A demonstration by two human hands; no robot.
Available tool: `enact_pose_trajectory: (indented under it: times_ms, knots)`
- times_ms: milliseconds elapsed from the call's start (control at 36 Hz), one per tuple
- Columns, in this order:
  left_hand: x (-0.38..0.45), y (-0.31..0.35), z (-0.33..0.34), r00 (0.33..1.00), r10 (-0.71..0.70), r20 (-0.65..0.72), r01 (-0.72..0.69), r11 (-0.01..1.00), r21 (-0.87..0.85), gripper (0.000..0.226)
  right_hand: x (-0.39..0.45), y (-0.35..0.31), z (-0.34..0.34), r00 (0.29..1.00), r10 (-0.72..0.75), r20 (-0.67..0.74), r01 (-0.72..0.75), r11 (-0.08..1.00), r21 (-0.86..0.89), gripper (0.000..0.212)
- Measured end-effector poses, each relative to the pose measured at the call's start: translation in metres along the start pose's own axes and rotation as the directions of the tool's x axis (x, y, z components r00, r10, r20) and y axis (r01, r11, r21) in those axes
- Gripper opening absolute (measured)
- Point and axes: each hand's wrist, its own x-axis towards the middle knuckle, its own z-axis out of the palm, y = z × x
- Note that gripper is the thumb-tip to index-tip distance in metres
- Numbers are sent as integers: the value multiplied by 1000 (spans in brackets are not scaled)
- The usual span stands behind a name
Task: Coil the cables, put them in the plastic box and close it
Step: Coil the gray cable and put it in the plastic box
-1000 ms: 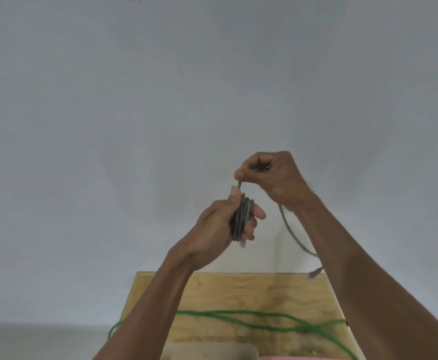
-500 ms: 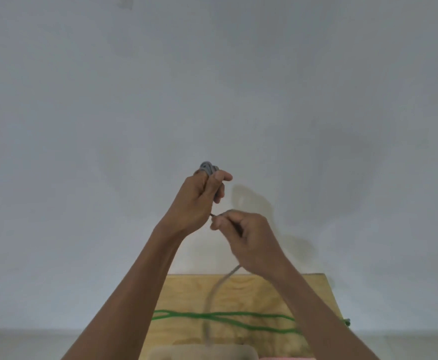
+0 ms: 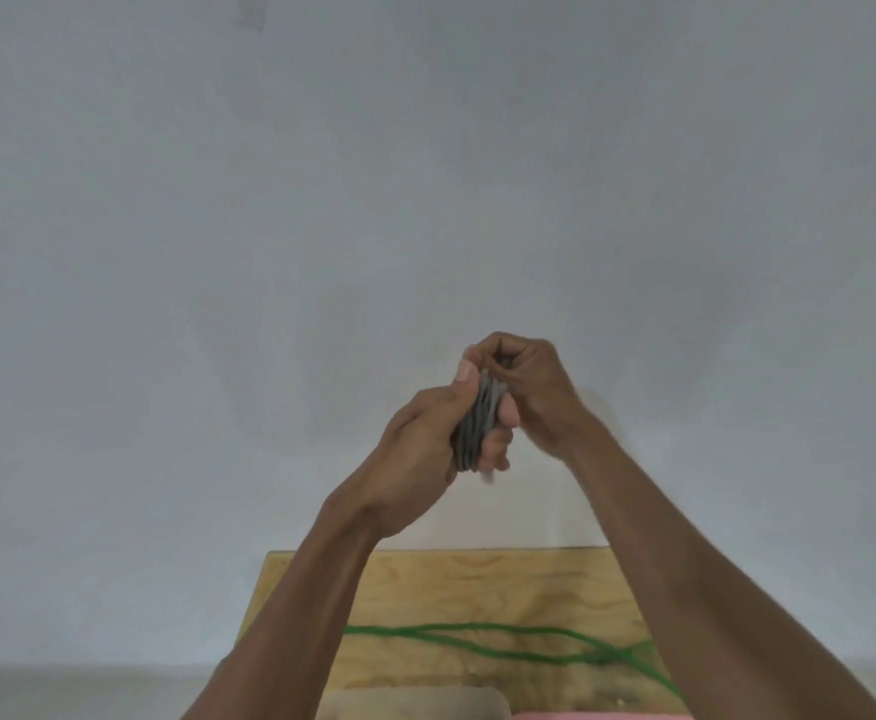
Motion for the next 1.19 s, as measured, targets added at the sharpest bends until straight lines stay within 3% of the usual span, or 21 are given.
enact_pose_trajectory:
  times_ms: [83,167,361,472,556,611,694,806,889,1056,1194]
  knots:
    - [5,6,-2,996,74,-43,-77,995,-71,56,-23,20,22,985,169,43,-175,952,250,22]
    - [11,16,-13,985,123,-119,-130,990,-52,54,-48,41,45,994,101,-41,-102,994,-39,38]
    - [10,16,-44,946,162,-282,-70,948,310,59,-72,32,64,1000,-22,-4,19,927,-374,23]
    - [3,11,-48,950,150,-273,11,860,510,67,-64,12,51,990,-118,83,142,715,-685,23]
    - [-5,8,-45,976,78,-203,44,842,537,71,-50,-7,34,964,-222,144,244,533,-810,24]
    - [-10,9,-37,985,62,-161,39,830,556,76,-41,-17,25,952,-254,170,286,542,-790,26]
    - [-13,8,-25,981,42,-190,52,884,465,76,-31,-16,18,955,-262,142,294,758,-582,26]
    - [-12,10,-19,974,-36,-225,94,963,252,76,-34,-11,22,984,-103,147,136,963,-234,23]
    - [-12,12,-19,975,-92,-203,123,982,146,74,-43,-8,31,985,-52,164,53,999,-1,19]
    - [-14,8,-25,961,-169,-219,190,979,79,75,-45,-3,44,985,-100,143,102,995,-7,22]
    - [-8,3,-16,902,-75,-425,149,979,143,77,-43,4,52,988,-119,98,126,989,-76,21]
